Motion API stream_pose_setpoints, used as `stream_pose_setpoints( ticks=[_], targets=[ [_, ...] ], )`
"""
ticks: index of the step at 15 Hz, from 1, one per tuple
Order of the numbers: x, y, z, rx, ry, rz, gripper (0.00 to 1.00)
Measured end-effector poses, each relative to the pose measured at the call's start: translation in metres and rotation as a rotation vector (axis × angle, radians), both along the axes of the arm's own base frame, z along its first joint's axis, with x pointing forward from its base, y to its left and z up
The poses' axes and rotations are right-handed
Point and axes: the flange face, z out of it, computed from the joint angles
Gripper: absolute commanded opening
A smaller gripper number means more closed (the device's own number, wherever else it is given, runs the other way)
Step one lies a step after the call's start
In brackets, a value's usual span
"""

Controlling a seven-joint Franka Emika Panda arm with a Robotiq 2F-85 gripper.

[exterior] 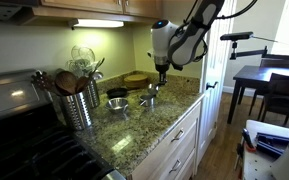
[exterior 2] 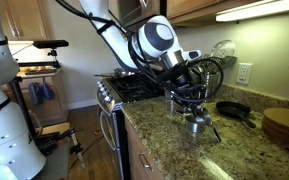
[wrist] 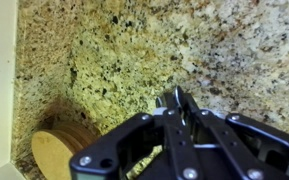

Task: Unstack the pots on the table

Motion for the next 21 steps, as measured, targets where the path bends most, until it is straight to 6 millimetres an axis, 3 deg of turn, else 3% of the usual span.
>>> stream_pose_setpoints(
  ticks=[21],
  targets=[
    [-0.025, -0.024, -0.019, -0.084, -0.01, -0.095, 0.08]
  ],
)
